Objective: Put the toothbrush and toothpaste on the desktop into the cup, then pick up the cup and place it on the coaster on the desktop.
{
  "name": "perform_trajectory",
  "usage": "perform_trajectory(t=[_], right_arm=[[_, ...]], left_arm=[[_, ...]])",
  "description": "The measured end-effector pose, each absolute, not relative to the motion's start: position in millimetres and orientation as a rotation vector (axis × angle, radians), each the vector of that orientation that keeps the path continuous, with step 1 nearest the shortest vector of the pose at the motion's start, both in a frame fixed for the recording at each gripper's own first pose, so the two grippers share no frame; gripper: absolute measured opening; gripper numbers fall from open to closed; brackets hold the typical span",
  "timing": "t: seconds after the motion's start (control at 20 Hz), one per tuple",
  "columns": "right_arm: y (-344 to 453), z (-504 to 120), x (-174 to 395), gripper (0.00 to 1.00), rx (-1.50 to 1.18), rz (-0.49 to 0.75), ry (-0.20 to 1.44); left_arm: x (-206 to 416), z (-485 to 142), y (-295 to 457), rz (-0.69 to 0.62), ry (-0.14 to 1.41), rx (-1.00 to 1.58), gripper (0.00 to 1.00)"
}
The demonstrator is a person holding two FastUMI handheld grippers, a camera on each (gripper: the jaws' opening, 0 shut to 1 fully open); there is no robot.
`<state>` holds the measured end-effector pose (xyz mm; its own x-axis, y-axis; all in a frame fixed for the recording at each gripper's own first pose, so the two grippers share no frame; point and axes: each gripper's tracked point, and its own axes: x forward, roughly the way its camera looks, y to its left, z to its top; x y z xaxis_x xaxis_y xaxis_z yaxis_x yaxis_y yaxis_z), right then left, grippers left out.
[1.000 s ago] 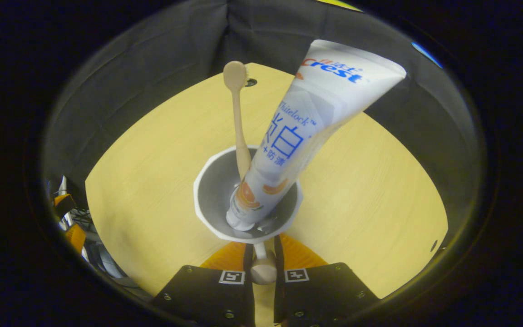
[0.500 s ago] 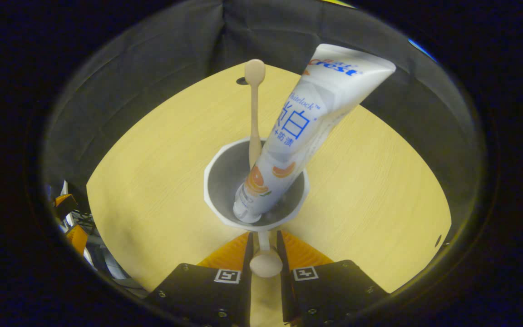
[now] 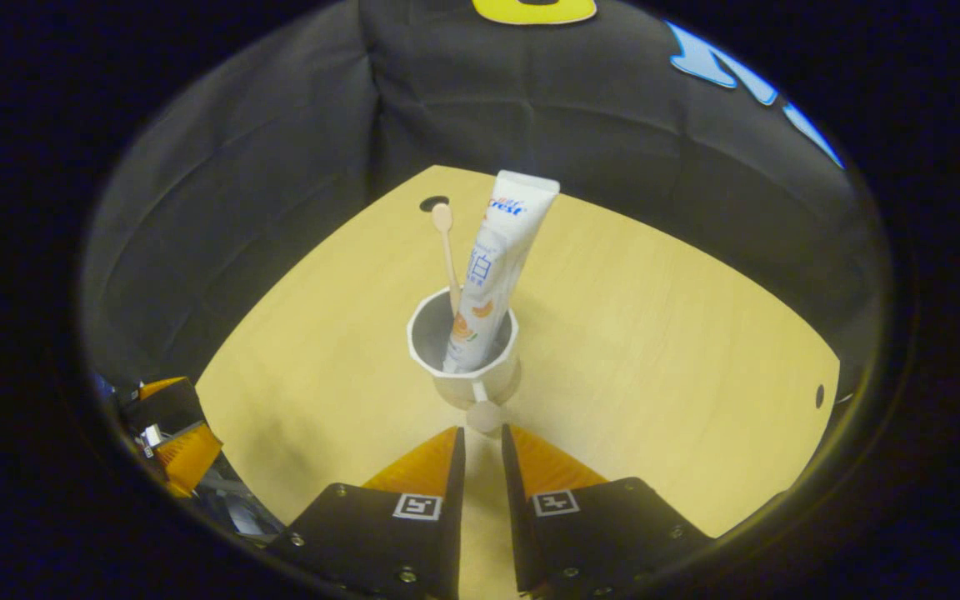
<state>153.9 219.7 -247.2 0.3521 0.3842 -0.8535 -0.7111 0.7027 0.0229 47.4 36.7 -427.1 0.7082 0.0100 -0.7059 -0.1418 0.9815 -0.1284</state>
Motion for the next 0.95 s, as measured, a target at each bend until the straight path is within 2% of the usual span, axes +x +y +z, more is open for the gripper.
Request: perform_trajectory(t=[0.2,0.55,0.8,0.85,0.9,0.95], right_arm=[[203,-205,151,0.25,-0.308,0.677,0.842],[175,-97,144,0.24,-0.162,0.538,0.484],[160,-43,124,0.23,-0.095,0.503,0.326],[161,-32,118,0.33,-0.084,0.521,0.303],[159,-24,111,0.49,-0.084,0.520,0.288],[157,-20,111,0.51,-0.082,0.517,0.270]], left_arm=[[81,-388,23,0.037,0.685,-0.148,1.00],[123,-302,-5,-0.023,0.497,-0.128,0.99],[137,-247,-37,-0.080,0.384,-0.146,0.99],[139,-238,-41,-0.090,0.366,-0.148,0.99],[141,-230,-47,-0.101,0.350,-0.146,0.98],[142,-223,-53,-0.113,0.338,-0.145,0.98]])
